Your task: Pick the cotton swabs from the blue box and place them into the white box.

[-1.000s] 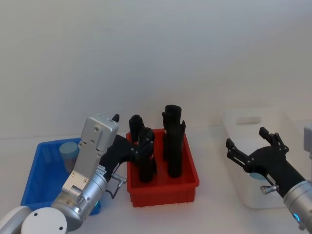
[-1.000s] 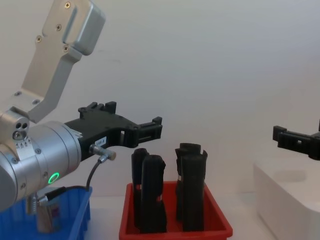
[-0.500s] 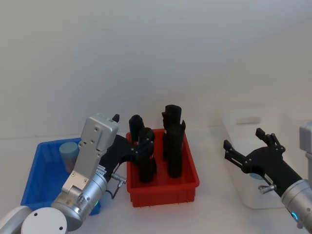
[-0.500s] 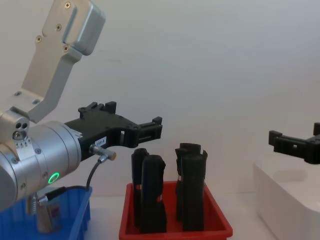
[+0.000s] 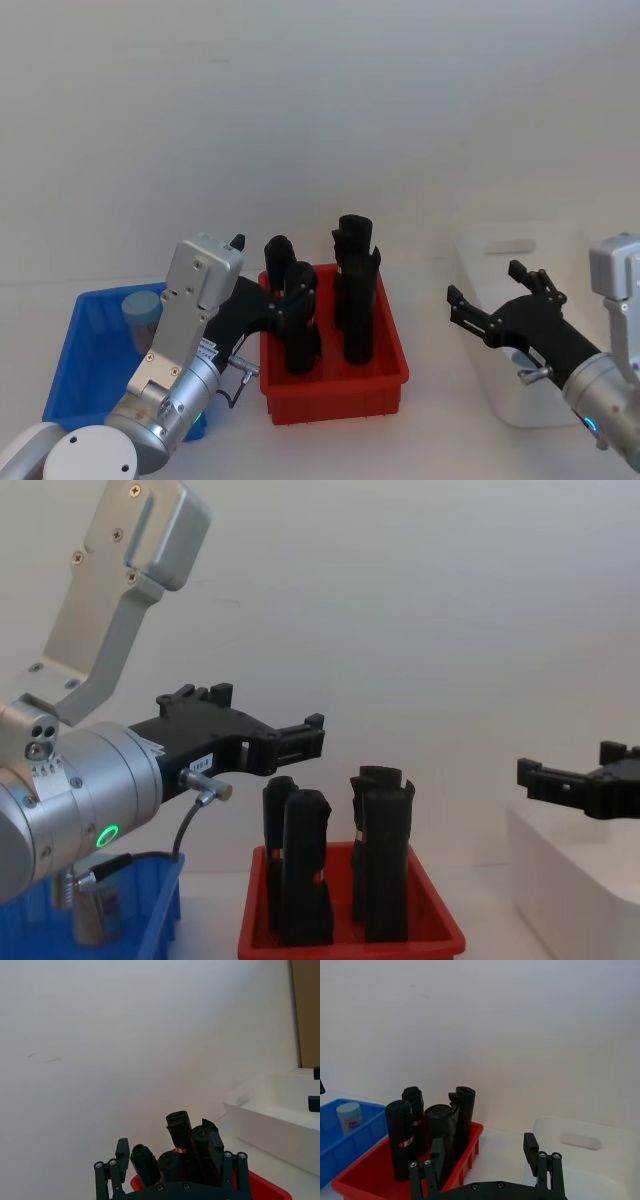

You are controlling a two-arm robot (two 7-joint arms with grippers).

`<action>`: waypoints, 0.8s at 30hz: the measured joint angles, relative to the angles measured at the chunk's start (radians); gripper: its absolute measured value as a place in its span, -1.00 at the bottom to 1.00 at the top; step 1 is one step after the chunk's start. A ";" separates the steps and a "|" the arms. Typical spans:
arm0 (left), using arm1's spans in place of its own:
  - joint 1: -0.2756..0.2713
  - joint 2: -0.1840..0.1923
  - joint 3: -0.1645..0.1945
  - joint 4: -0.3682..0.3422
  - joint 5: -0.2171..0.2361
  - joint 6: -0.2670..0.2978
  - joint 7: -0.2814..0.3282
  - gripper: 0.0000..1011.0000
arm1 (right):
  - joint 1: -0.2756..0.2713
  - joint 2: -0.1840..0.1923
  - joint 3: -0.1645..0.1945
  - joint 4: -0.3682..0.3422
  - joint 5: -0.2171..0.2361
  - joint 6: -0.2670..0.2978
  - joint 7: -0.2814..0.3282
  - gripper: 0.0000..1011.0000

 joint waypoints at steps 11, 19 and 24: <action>0.000 0.000 0.000 0.000 0.000 0.000 0.000 0.99 | 0.088 -0.038 -0.012 0.120 -0.014 -0.010 0.088 0.98; 0.000 0.000 0.000 0.000 0.000 0.000 0.000 0.99 | 0.169 -0.079 -0.030 0.237 -0.029 -0.022 0.161 0.98; 0.000 0.000 0.000 0.000 0.000 0.000 0.000 0.99 | 0.218 -0.104 -0.043 0.313 -0.041 -0.032 0.194 0.98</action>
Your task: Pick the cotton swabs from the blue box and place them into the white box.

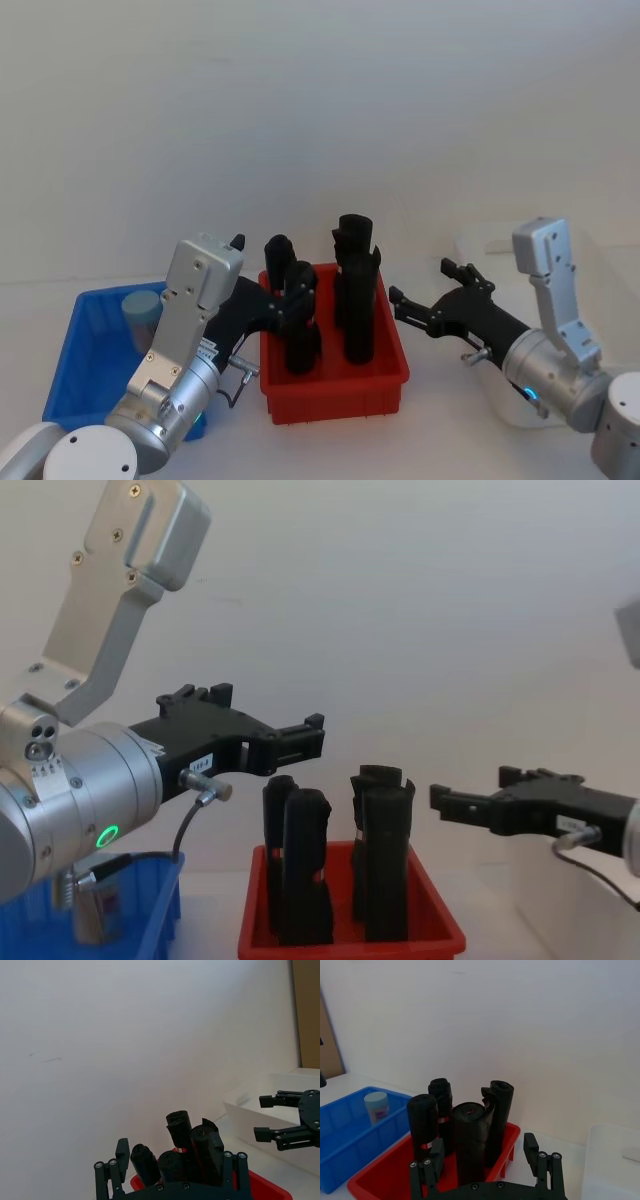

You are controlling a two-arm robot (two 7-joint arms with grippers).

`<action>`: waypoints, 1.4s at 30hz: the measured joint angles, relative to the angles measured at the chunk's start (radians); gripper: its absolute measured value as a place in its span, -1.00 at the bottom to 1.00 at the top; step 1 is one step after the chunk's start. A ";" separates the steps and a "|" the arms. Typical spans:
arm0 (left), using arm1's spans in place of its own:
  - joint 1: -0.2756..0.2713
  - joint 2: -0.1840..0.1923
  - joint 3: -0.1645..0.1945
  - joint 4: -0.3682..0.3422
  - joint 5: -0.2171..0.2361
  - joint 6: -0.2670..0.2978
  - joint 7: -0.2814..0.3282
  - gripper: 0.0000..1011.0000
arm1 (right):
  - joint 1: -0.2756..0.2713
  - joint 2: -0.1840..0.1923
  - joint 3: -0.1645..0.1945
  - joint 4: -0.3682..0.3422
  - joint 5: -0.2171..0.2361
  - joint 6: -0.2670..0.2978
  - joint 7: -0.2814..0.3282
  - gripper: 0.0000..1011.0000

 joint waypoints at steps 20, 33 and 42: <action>0.000 0.000 0.000 0.000 0.000 0.000 0.000 0.99 | 0.161 -0.075 -0.026 0.270 -0.045 -0.056 0.048 0.98; 0.000 0.000 0.000 0.000 0.000 0.000 0.000 0.99 | 0.263 -0.117 -0.038 0.454 -0.060 -0.112 0.084 0.98; 0.000 0.000 0.000 0.000 0.000 0.000 0.000 0.99 | 0.332 -0.144 -0.046 0.580 -0.066 -0.156 0.108 0.98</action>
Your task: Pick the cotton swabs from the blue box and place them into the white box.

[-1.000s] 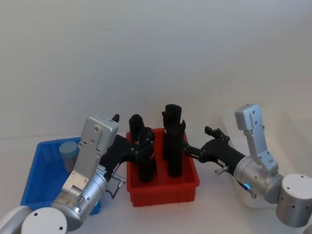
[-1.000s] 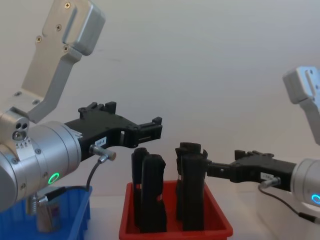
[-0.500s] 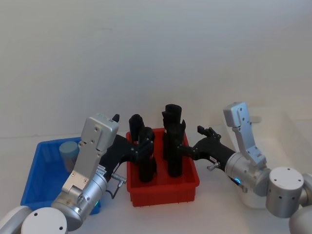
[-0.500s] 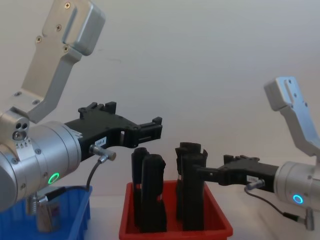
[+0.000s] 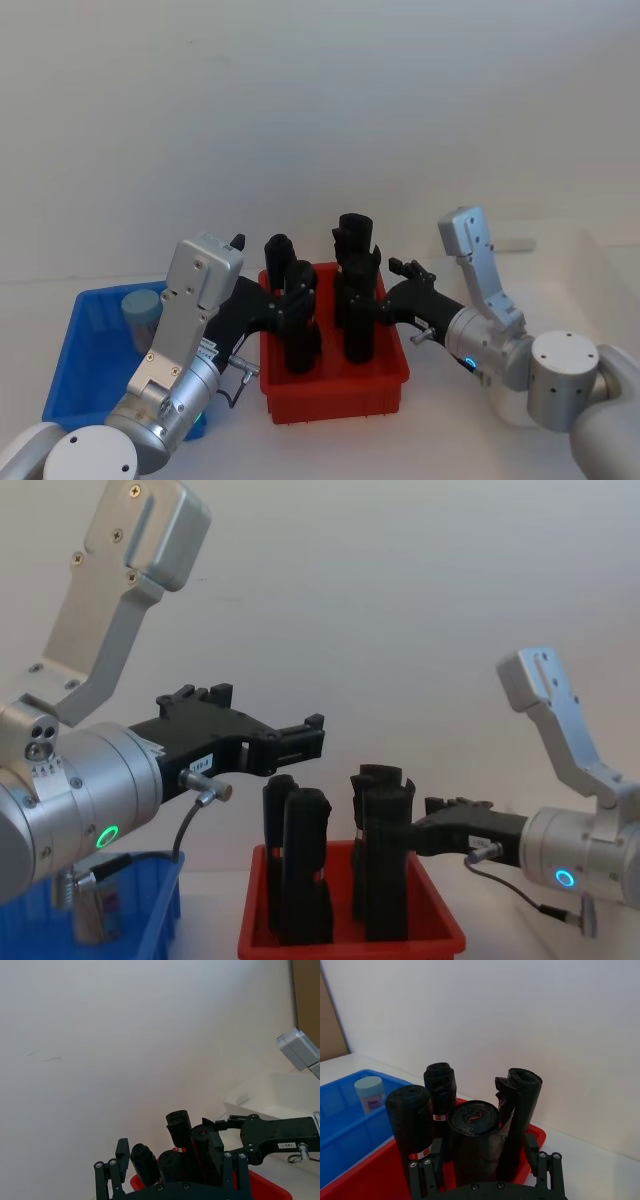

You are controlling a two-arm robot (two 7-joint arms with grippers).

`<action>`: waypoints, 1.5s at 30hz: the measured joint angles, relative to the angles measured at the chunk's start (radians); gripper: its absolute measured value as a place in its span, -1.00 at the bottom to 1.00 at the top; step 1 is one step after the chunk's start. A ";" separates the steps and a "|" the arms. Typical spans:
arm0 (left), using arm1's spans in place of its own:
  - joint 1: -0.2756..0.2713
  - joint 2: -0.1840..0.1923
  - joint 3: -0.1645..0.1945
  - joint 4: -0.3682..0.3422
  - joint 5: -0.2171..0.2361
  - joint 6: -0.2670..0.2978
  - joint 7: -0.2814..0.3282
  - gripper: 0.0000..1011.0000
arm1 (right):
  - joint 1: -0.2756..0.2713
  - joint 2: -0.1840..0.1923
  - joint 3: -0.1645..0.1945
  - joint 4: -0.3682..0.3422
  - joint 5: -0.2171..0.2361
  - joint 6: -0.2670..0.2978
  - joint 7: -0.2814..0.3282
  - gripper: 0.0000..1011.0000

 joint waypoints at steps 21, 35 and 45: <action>0.000 0.000 0.000 0.000 0.000 0.000 0.000 0.99 | 0.160 -0.065 -0.016 0.294 0.000 -0.113 0.059 0.62; 0.000 0.000 0.000 0.000 0.000 0.000 0.000 0.99 | 0.222 -0.093 -0.019 0.414 0.007 -0.175 0.075 0.03; 0.000 0.000 0.000 0.000 0.000 0.000 0.000 0.99 | 0.193 -0.082 -0.005 0.336 0.016 -0.176 0.057 -0.03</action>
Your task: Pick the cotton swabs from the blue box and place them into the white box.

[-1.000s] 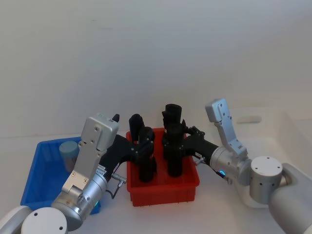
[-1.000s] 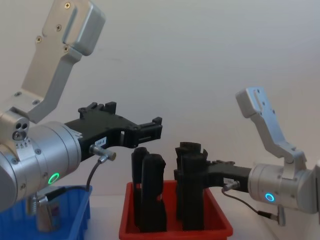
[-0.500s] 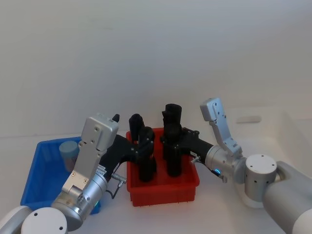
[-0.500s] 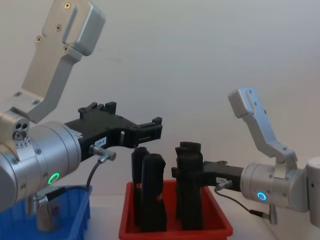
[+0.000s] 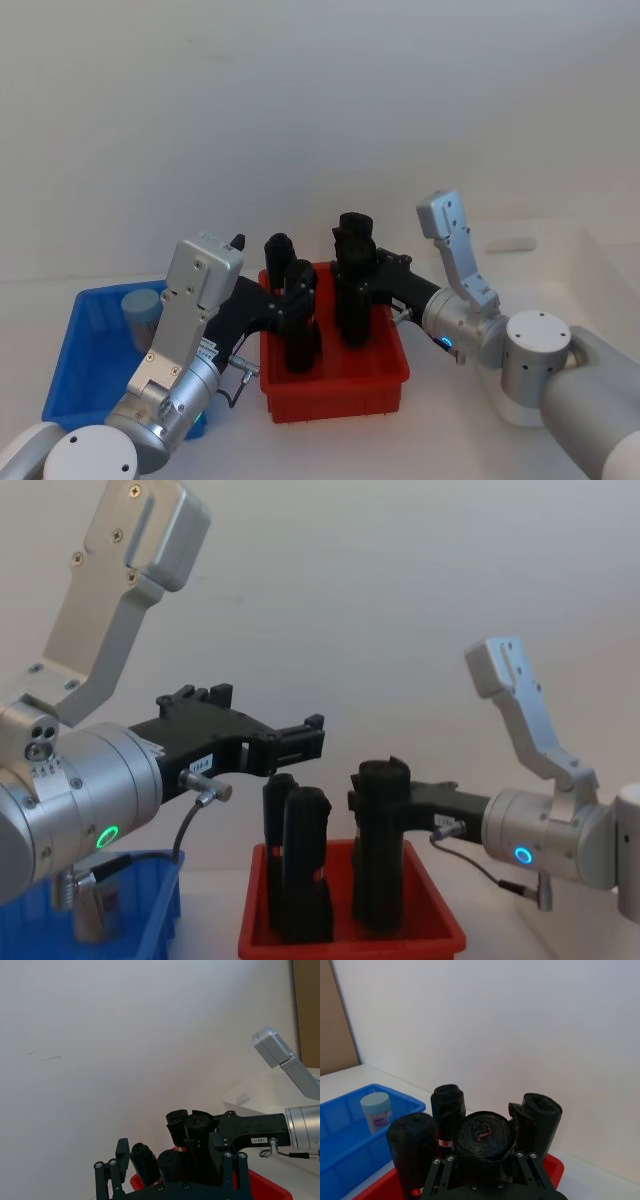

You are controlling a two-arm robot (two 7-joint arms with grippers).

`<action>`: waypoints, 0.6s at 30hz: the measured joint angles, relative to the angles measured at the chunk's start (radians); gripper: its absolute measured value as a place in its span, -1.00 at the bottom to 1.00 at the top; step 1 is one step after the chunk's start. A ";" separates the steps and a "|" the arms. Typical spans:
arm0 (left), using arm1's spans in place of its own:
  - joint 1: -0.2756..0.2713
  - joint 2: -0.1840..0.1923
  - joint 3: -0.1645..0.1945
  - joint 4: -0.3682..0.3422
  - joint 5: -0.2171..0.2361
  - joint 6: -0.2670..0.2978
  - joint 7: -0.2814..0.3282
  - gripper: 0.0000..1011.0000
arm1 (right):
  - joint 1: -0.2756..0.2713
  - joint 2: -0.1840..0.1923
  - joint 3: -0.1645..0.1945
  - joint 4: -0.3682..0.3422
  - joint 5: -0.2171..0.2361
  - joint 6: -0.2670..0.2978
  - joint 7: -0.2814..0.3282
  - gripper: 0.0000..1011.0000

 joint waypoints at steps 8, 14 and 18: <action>0.000 0.000 0.000 0.000 0.000 0.000 0.000 0.99 | -0.102 0.038 0.013 -0.240 0.011 0.067 -0.043 -0.04; 0.000 0.000 0.000 0.000 0.000 0.000 0.000 0.99 | -0.186 0.070 0.022 -0.431 0.021 0.120 -0.088 -0.04; 0.000 0.000 0.000 0.000 0.000 0.000 0.000 0.99 | -0.234 0.089 0.028 -0.557 0.027 0.152 -0.123 -0.03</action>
